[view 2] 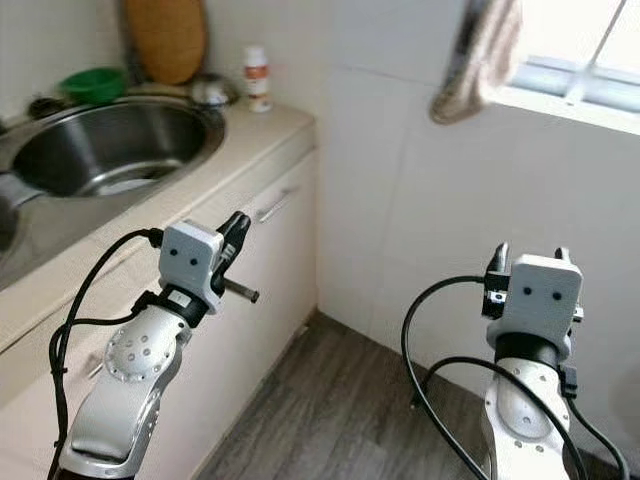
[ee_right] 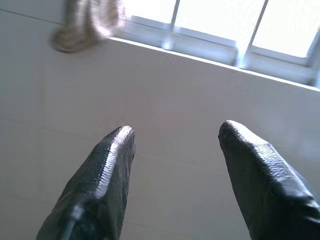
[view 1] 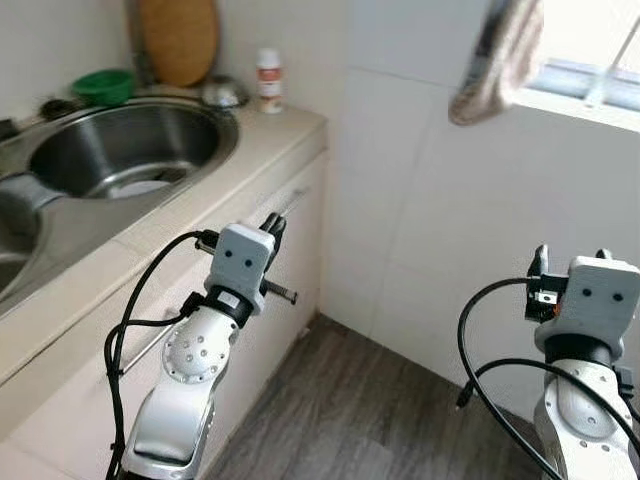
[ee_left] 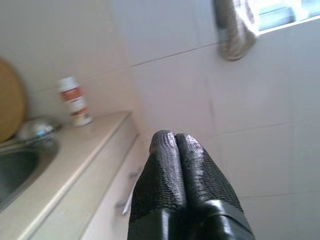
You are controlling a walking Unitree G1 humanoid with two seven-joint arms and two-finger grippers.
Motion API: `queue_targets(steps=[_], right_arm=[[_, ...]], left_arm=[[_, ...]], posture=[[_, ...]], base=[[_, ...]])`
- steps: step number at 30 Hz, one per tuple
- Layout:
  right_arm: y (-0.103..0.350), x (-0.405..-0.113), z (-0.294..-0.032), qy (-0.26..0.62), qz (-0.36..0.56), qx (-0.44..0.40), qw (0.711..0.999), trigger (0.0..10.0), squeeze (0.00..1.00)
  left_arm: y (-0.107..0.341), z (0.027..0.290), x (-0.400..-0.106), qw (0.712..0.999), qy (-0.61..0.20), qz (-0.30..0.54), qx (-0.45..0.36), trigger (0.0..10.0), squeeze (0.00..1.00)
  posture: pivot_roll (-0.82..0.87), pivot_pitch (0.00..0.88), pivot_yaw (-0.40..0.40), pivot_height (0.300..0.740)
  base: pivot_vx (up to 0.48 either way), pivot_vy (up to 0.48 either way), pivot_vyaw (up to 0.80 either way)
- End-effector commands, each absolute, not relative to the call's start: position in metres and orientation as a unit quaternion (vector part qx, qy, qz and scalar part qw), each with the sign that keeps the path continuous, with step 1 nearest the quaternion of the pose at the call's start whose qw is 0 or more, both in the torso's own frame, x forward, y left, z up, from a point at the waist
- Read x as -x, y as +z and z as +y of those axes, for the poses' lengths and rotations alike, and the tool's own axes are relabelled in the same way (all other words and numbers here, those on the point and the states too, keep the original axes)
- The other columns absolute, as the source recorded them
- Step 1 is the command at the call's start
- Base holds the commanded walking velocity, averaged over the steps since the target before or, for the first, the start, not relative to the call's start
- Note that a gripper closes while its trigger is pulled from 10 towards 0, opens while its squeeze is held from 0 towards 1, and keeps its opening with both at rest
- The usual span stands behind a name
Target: Kitchen organization
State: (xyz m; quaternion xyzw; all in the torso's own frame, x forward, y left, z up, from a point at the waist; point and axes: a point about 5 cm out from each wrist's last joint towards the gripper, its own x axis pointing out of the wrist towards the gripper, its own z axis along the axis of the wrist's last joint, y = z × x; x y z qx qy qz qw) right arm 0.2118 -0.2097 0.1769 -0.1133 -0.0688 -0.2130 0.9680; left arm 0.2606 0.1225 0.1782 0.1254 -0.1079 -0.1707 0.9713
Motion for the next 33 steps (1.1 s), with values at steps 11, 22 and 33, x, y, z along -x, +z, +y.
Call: queue_targets(steps=[11, 22, 33], right_arm=[[0.165, -0.203, -0.198, -0.111, -0.038, 0.208, 0.971, 10.0, 0.00], [0.155, -0.194, -0.189, -0.078, -0.018, 0.227, 0.970, 10.0, 0.00], [0.149, -0.195, -0.192, -0.088, -0.004, 0.241, 0.967, 10.0, 0.00]], left_arm=[[0.179, 0.122, -0.261, 0.969, -0.177, -0.109, -0.132, 10.0, 0.00], [0.178, 0.123, -0.261, 0.969, -0.179, -0.106, -0.136, 10.0, 0.00], [0.177, 0.123, -0.262, 0.969, -0.177, -0.105, -0.136, 10.0, 0.00]], posture=[[0.06, 0.000, -0.022, 0.740], [0.04, 0.000, -0.020, 0.740], [0.05, 0.000, -0.024, 0.740]], base=[[0.000, 0.000, -0.80], [0.000, 0.000, -0.80], [0.000, -0.468, -0.65]])
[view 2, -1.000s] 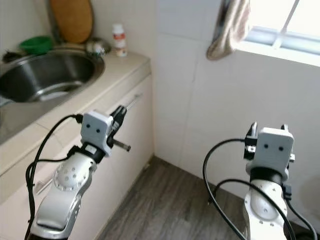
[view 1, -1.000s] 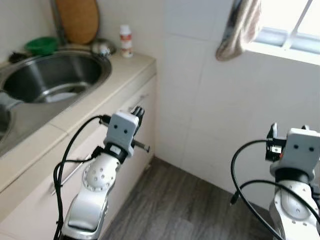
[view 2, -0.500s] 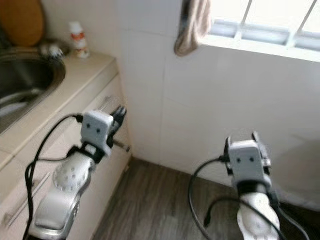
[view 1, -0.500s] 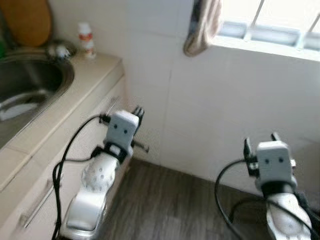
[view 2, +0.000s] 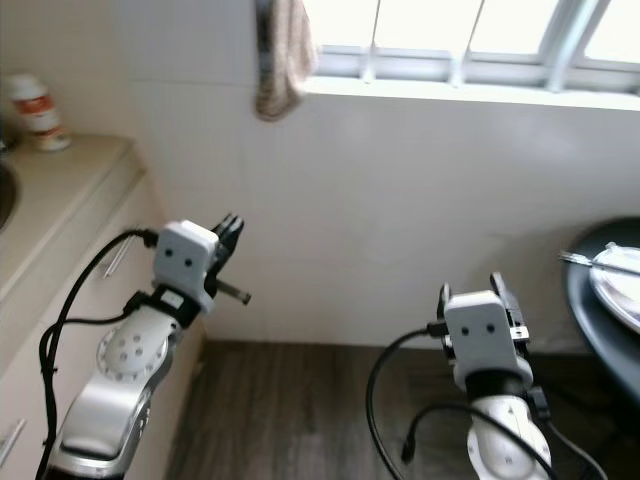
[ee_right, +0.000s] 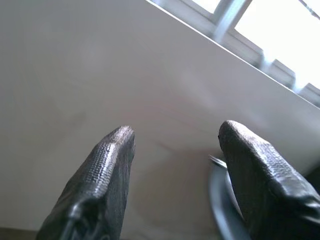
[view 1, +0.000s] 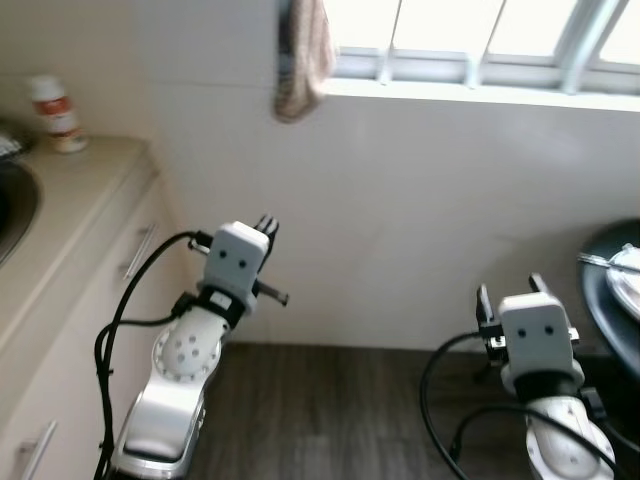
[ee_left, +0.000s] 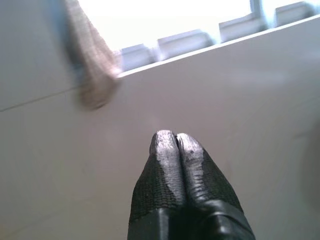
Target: Kitchen organization
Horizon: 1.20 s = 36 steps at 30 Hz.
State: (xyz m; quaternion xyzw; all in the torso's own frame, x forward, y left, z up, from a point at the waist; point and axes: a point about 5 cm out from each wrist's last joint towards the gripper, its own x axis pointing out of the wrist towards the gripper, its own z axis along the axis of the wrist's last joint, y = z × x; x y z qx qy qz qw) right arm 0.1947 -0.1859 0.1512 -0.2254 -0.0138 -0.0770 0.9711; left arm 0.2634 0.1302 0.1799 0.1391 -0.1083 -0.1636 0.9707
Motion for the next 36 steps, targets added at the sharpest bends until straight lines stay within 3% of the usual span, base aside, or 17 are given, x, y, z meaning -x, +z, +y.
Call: queue_targets(steps=[1, 14, 22, 28, 31, 36], right_arm=[[0.149, -0.196, -0.192, -0.089, -0.003, 0.240, 0.967, 10.0, 0.00], [0.147, -0.199, -0.198, -0.120, 0.010, 0.209, 0.971, 10.0, 0.00], [0.144, -0.200, -0.204, -0.145, 0.025, 0.186, 0.972, 10.0, 0.00], [0.140, -0.200, -0.215, -0.183, 0.044, 0.148, 0.971, 10.0, 0.00], [0.137, -0.195, -0.235, -0.256, 0.062, 0.065, 0.962, 10.0, 0.00], [0.131, -0.192, -0.253, -0.287, 0.083, 0.030, 0.954, 10.0, 0.00]], left_arm=[[0.177, 0.123, -0.262, 0.969, -0.176, -0.105, -0.136, 10.0, 0.00], [0.176, 0.122, -0.260, 0.970, -0.175, -0.108, -0.132, 10.0, 0.00], [0.177, 0.122, -0.260, 0.970, -0.173, -0.110, -0.127, 10.0, 0.00], [0.177, 0.122, -0.260, 0.971, -0.172, -0.111, -0.126, 10.0, 0.00], [0.177, 0.123, -0.260, 0.971, -0.172, -0.111, -0.127, 10.0, 0.00], [0.177, 0.123, -0.261, 0.971, -0.173, -0.109, -0.127, 10.0, 0.00]], posture=[[0.05, 0.000, -0.024, 0.740], [0.05, 0.000, -0.030, 0.740], [0.05, 0.000, -0.031, 0.740], [0.05, 0.000, -0.032, 0.740], [0.05, 0.000, -0.031, 0.740], [0.04, 0.000, -0.027, 0.740]], base=[[0.000, -0.480, 0.00], [0.000, -0.477, 0.00], [0.000, 0.000, -0.79], [0.000, 0.000, 0.00], [0.000, 0.000, 0.00], [0.000, 0.000, 0.00]])
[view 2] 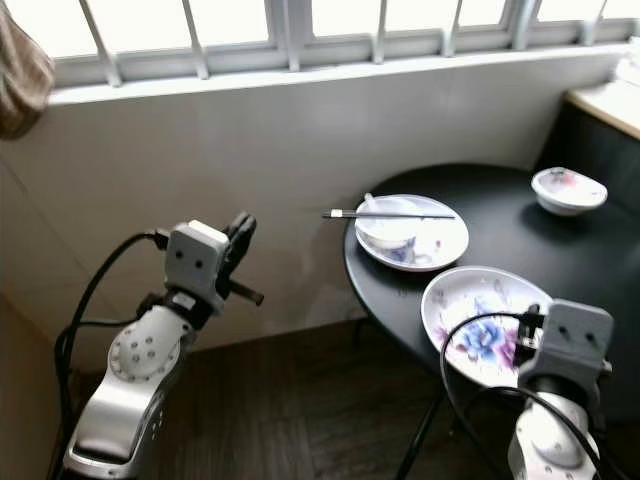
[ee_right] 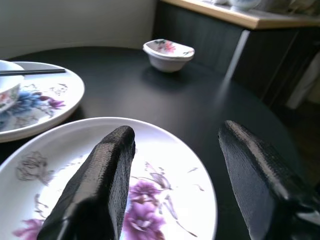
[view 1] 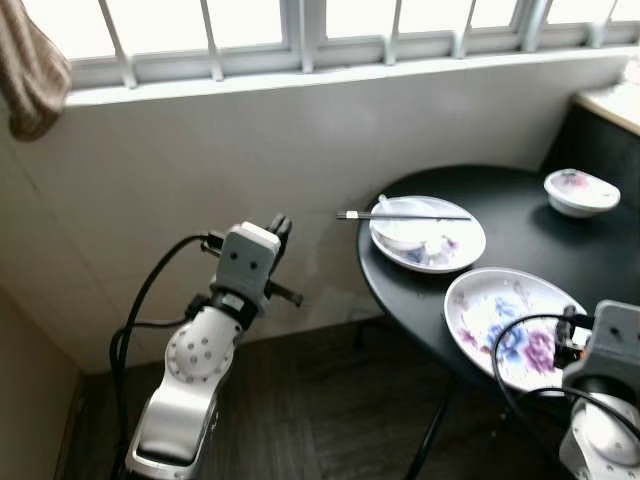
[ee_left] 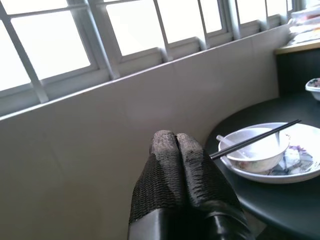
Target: Kitchen organization
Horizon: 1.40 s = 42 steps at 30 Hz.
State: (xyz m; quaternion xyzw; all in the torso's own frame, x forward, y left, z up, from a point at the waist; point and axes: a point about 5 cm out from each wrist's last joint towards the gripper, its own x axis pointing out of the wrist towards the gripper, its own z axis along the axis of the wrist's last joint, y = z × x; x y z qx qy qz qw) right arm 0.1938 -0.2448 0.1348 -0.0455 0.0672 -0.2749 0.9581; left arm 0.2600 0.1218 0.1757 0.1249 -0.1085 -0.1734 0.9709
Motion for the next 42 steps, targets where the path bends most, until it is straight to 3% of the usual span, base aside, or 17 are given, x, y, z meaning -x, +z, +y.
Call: queue_targets(steps=[1, 12, 17, 20, 21, 26, 29, 42], right_arm=[[0.131, -0.192, -0.253, -0.287, 0.083, 0.030, 0.954, 10.0, 0.00], [0.109, -0.182, -0.281, -0.336, 0.146, -0.091, 0.926, 10.0, 0.00], [0.119, -0.190, -0.280, -0.279, 0.154, 0.042, 0.947, 10.0, 0.00], [0.135, -0.200, -0.270, -0.177, 0.122, 0.246, 0.945, 10.0, 0.00], [0.132, -0.205, -0.256, -0.084, 0.121, 0.322, 0.935, 10.0, 0.00], [0.121, -0.203, -0.232, 0.041, 0.132, 0.311, 0.940, 10.0, 0.00], [0.120, -0.200, -0.216, 0.133, 0.123, 0.333, 0.926, 10.0, 0.00], [0.091, -0.197, -0.230, 0.206, 0.203, 0.348, 0.892, 10.0, 0.00]], left_arm=[[0.177, 0.123, -0.261, 0.971, -0.173, -0.109, -0.127, 10.0, 0.00], [0.177, 0.123, -0.262, 0.971, -0.173, -0.108, -0.128, 10.0, 0.00], [0.177, 0.122, -0.261, 0.971, -0.173, -0.106, -0.129, 10.0, 0.00], [0.176, 0.122, -0.261, 0.971, -0.173, -0.106, -0.128, 10.0, 0.00], [0.176, 0.122, -0.261, 0.971, -0.174, -0.105, -0.127, 10.0, 0.00], [0.176, 0.120, -0.262, 0.971, -0.177, -0.104, -0.126, 10.0, 0.00], [0.174, 0.122, -0.263, 0.972, -0.168, -0.098, -0.132, 10.0, 0.00], [0.174, 0.121, -0.261, 0.972, -0.169, -0.095, -0.132, 10.0, 0.00]], posture=[[0.04, 0.000, -0.027, 0.740], [0.04, 0.000, -0.026, 0.740], [0.04, 0.000, -0.027, 0.740], [0.04, 0.000, -0.026, 0.740], [0.04, 0.000, -0.026, 0.740], [0.03, 0.000, -0.025, 0.740], [0.04, 0.000, -0.028, 0.740], [0.05, 0.000, -0.040, 0.740]], base=[[0.000, 0.000, 0.00], [0.000, 0.000, 0.00], [0.000, 0.000, 0.00], [0.000, 0.000, 0.00], [0.000, 0.000, 0.00], [0.000, 0.000, 0.00], [0.000, 0.000, 0.00], [0.000, 0.000, 0.00]])
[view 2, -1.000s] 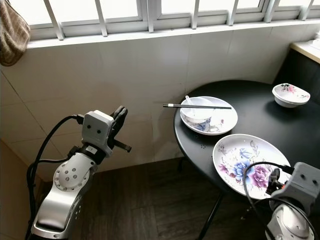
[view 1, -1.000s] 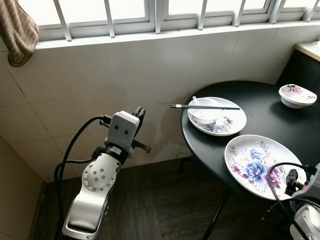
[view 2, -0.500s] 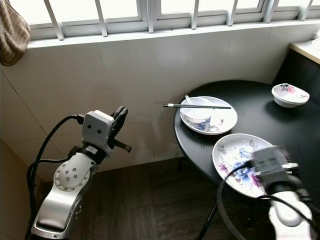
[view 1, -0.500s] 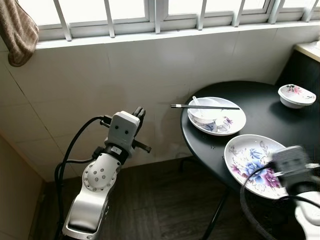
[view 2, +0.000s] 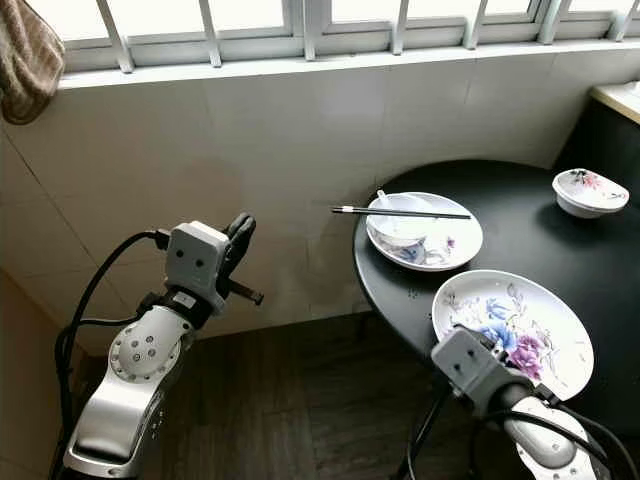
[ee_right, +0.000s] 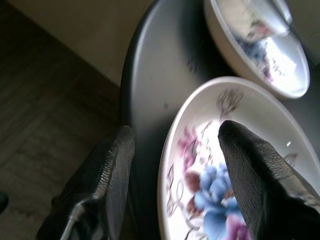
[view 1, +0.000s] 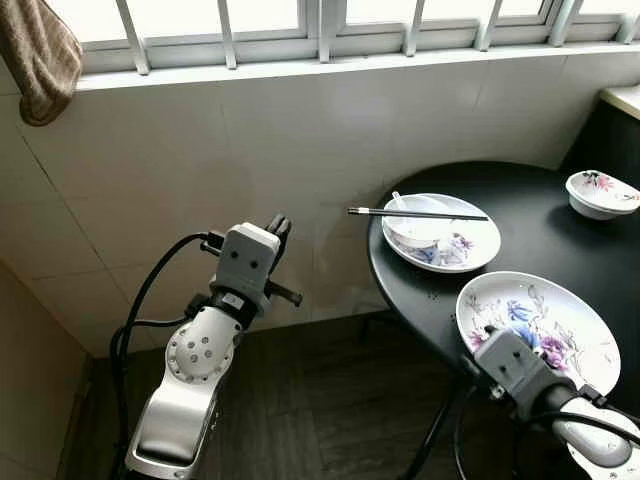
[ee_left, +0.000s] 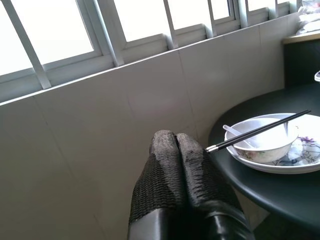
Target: Kitchen organization
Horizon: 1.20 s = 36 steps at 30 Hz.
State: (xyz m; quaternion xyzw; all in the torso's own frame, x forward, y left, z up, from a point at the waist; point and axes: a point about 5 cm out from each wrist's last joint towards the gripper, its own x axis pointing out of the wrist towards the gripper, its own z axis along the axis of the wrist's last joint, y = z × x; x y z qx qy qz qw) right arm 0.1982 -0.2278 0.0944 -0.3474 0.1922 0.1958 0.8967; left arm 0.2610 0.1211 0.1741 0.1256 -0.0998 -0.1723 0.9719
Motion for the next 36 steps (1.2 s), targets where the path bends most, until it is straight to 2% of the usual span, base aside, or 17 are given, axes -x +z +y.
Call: queue_targets(steps=[1, 15, 17, 18, 19, 20, 22, 23, 24, 25, 26, 27, 28, 29, 30, 36], right_arm=[[0.089, -0.196, -0.231, 0.208, 0.209, 0.344, 0.892, 10.0, 0.00], [0.071, -0.198, -0.243, 0.191, 0.246, 0.319, 0.895, 10.0, 0.00], [0.071, -0.201, -0.251, 0.169, 0.259, 0.328, 0.893, 9.3, 0.00], [0.072, -0.201, -0.253, 0.163, 0.262, 0.330, 0.892, 9.3, 0.00], [0.072, -0.202, -0.255, 0.160, 0.265, 0.332, 0.891, 10.0, 0.00], [0.072, -0.202, -0.257, 0.158, 0.267, 0.333, 0.890, 10.0, 0.00], [0.072, -0.203, -0.259, 0.160, 0.273, 0.337, 0.887, 9.9, 0.00], [0.071, -0.203, -0.259, 0.162, 0.275, 0.338, 0.885, 9.3, 0.00], [0.071, -0.203, -0.260, 0.163, 0.277, 0.338, 0.884, 9.3, 0.00], [0.071, -0.203, -0.260, 0.164, 0.279, 0.338, 0.884, 4.8, 0.00], [0.071, -0.203, -0.260, 0.165, 0.280, 0.338, 0.883, 4.8, 0.00], [0.070, -0.203, -0.261, 0.166, 0.282, 0.338, 0.882, 2.4, 0.00], [0.070, -0.203, -0.261, 0.167, 0.285, 0.337, 0.881, 0.9, 0.00], [0.069, -0.203, -0.262, 0.168, 0.287, 0.337, 0.881, 0.9, 0.00], [0.069, -0.203, -0.262, 0.170, 0.291, 0.336, 0.880, 0.0, 0.00], [0.067, -0.201, -0.263, 0.177, 0.301, 0.337, 0.874, 0.0, 0.00]], left_arm=[[0.173, 0.121, -0.261, 0.972, -0.170, -0.094, -0.132, 10.0, 0.00], [0.174, 0.121, -0.262, 0.972, -0.171, -0.093, -0.133, 10.0, 0.00], [0.174, 0.121, -0.262, 0.972, -0.170, -0.093, -0.133, 10.0, 0.00], [0.174, 0.121, -0.262, 0.972, -0.170, -0.093, -0.133, 10.0, 0.00], [0.174, 0.121, -0.262, 0.972, -0.171, -0.093, -0.133, 10.0, 0.00], [0.174, 0.121, -0.262, 0.972, -0.171, -0.093, -0.133, 10.0, 0.00], [0.174, 0.120, -0.263, 0.972, -0.171, -0.093, -0.132, 10.0, 0.00], [0.174, 0.120, -0.263, 0.972, -0.172, -0.093, -0.132, 10.0, 0.00], [0.174, 0.120, -0.263, 0.972, -0.172, -0.092, -0.132, 10.0, 0.00], [0.173, 0.120, -0.263, 0.972, -0.172, -0.092, -0.132, 10.0, 0.00], [0.173, 0.120, -0.263, 0.972, -0.172, -0.092, -0.131, 10.0, 0.00], [0.173, 0.120, -0.262, 0.972, -0.172, -0.091, -0.131, 10.0, 0.00], [0.173, 0.120, -0.262, 0.972, -0.172, -0.091, -0.131, 10.0, 0.00], [0.173, 0.119, -0.262, 0.972, -0.172, -0.090, -0.130, 10.0, 0.00], [0.172, 0.119, -0.262, 0.972, -0.172, -0.090, -0.130, 10.0, 0.00], [0.171, 0.119, -0.262, 0.973, -0.172, -0.088, -0.129, 10.0, 0.00]], posture=[[0.05, 0.000, -0.040, 0.740], [0.05, 0.000, -0.041, 0.740], [0.05, 0.000, -0.041, 0.740], [0.05, 0.000, -0.043, 0.740], [0.05, 0.000, -0.043, 0.740], [0.05, 0.000, -0.043, 0.740], [0.05, 0.000, -0.043, 0.740], [0.05, 0.000, -0.043, 0.740], [0.05, 0.000, -0.043, 0.740], [0.05, 0.000, -0.043, 0.740], [0.05, 0.000, -0.043, 0.740], [0.05, 0.000, -0.045, 0.740], [0.05, 0.000, -0.045, 0.740], [0.06, 0.000, -0.048, 0.740], [0.06, 0.000, -0.048, 0.740], [0.06, 0.000, -0.050, 0.740]], base=[[0.000, 0.000, 0.00], [0.000, 0.000, 0.00], [0.000, 0.000, 0.00], [0.000, 0.000, 0.00], [0.000, 0.000, 0.00], [0.000, 0.000, 0.00], [0.000, 0.000, 0.00], [0.000, 0.000, 0.00], [0.000, 0.000, 0.00], [0.000, 0.000, 0.00], [0.000, 0.000, 0.00], [0.000, 0.000, 0.00], [0.000, 0.000, 0.00], [0.000, 0.000, 0.00], [0.000, 0.000, 0.00], [0.000, 0.000, 0.00]])
